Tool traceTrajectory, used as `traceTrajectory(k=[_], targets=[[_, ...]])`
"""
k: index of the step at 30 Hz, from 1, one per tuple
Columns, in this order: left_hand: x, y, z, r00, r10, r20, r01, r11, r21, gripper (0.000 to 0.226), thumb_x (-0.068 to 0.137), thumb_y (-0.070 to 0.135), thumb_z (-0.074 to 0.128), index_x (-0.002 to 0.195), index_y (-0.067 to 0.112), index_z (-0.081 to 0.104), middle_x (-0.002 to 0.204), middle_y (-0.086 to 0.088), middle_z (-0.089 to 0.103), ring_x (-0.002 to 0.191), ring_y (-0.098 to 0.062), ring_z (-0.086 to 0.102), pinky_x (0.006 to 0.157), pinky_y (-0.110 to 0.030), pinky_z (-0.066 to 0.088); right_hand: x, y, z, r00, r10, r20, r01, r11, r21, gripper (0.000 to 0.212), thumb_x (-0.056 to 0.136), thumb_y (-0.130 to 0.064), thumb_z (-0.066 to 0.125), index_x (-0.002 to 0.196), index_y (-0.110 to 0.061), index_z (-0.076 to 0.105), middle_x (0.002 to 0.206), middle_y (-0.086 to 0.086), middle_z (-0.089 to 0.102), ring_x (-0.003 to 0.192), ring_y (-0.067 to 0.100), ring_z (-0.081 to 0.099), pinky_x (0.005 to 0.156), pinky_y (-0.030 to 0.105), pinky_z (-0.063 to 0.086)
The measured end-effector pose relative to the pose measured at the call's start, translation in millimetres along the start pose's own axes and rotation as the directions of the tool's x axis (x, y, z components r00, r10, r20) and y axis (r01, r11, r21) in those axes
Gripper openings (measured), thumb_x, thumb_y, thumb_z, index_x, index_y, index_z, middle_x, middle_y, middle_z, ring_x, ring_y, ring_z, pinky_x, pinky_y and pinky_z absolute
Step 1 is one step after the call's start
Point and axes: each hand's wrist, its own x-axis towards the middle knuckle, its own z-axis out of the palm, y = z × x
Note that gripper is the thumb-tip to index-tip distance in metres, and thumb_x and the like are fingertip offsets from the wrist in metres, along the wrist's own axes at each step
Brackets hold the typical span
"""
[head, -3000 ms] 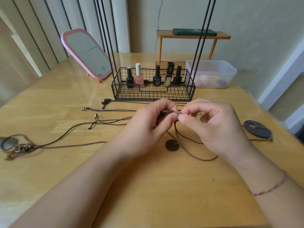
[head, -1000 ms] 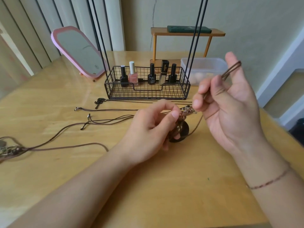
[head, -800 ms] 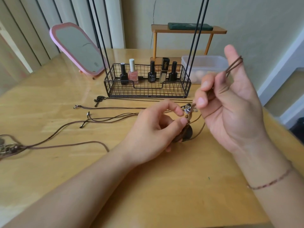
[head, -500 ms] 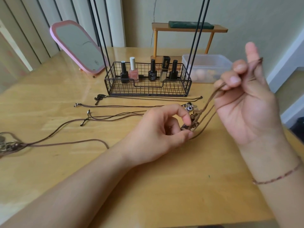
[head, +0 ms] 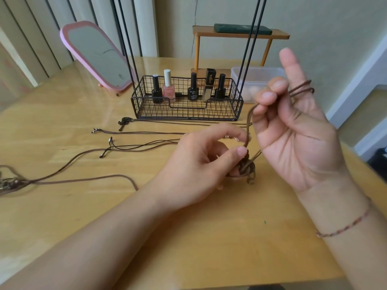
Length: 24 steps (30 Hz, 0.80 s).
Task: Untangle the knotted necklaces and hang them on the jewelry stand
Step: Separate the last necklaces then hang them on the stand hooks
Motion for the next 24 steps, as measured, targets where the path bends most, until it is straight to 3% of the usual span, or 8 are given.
traceTrajectory(k=[2,6,10,12,17,20,22,24], targets=[[0,0,1,1.0,-0.016,0.025,0.017,0.998,-0.061,0.008,0.098,0.012,0.06,0.1,0.017,0.065,0.061,-0.003,0.066,0.044,-0.012,0.052,0.045,-0.026,0.047,1,-2,-2,1.0,-0.014,-0.007,0.014,1.0,0.022,0.076,0.093,0.012,0.041,0.158,-0.012,0.009,0.096,0.017,0.065,0.091,0.027,0.066,0.086,0.033,0.056],[0,-3,0,0.999,-0.031,0.014,0.032,0.994,-0.103,0.01,0.095,0.013,0.064,0.091,0.022,0.067,0.056,0.001,0.062,0.045,-0.015,0.05,0.044,-0.03,0.049,3,-10,-4,0.997,-0.063,-0.052,0.065,0.997,0.03,0.07,0.093,0.013,0.038,0.156,-0.009,0.016,0.092,0.015,0.065,0.087,0.025,0.067,0.083,0.032,0.057],[-1,-2,-4,0.994,0.069,-0.087,-0.074,0.995,-0.061,0.004,0.086,0.021,0.072,0.084,0.021,0.075,0.066,-0.016,0.065,0.051,-0.027,0.047,0.045,-0.037,0.042,3,-15,-10,0.977,-0.106,-0.184,0.106,0.994,-0.013,0.057,0.092,0.01,0.038,0.146,-0.008,0.035,0.082,0.005,0.065,0.073,0.014,0.065,0.072,0.023,0.055],[0,0,-6,0.976,0.152,-0.157,-0.151,0.988,0.022,0.004,0.085,0.02,0.074,0.085,0.02,0.078,0.072,-0.014,0.067,0.057,-0.033,0.052,0.047,-0.034,0.042,4,-17,-13,0.954,-0.128,-0.271,0.111,0.991,-0.078,0.05,0.092,0.01,0.036,0.137,-0.009,0.045,0.078,0.002,0.064,0.067,0.01,0.061,0.067,0.021,0.053],[-2,1,-10,0.937,0.247,-0.246,-0.205,0.962,0.182,0.007,0.087,0.016,0.073,0.082,0.02,0.075,0.076,-0.001,0.068,0.068,-0.02,0.06,0.06,-0.023,0.046,7,-23,-19,0.88,-0.22,-0.42,0.162,0.972,-0.169,0.058,0.071,0.015,0.044,0.119,-0.014,0.057,0.074,0.0,0.06,0.055,0.008,0.047,0.06,0.019,0.043],[-1,-2,-9,0.948,0.169,-0.27,-0.14,0.982,0.123,0.012,0.094,0.012,0.065,0.083,0.017,0.066,0.074,0.007,0.063,0.06,-0.014,0.058,0.048,-0.028,0.045,3,-25,-19,0.89,-0.245,-0.384,0.103,0.929,-0.355,0.053,0.082,0.016,0.04,0.12,-0.016,0.056,0.075,-0.002,0.057,0.057,0.009,0.042,0.061,0.021,0.036],[-1,-5,-8,0.949,0.142,-0.28,-0.129,0.99,0.065,0.011,0.097,0.011,0.056,0.086,0.014,0.056,0.071,0.0,0.055,0.055,-0.019,0.05,0.044,-0.036,0.039,-3,-22,-16,0.933,-0.285,-0.219,0.072,0.745,-0.663,0.04,0.09,0.007,0.042,0.118,-0.016,0.06,0.073,0.002,0.055,0.061,0.014,0.041,0.061,0.025,0.034],[0,-8,-6,0.948,0.19,-0.254,-0.167,0.98,0.11,0.008,0.096,0.012,0.051,0.089,0.013,0.053,0.076,-0.01,0.053,0.059,-0.031,0.05,0.046,-0.046,0.042,-7,-14,-14,0.979,-0.202,0.007,0.07,0.311,-0.948,0.025,0.089,-0.016,0.057,0.112,-0.022,0.066,0.075,0.007,0.054,0.066,0.019,0.046,0.06,0.028,0.035]])
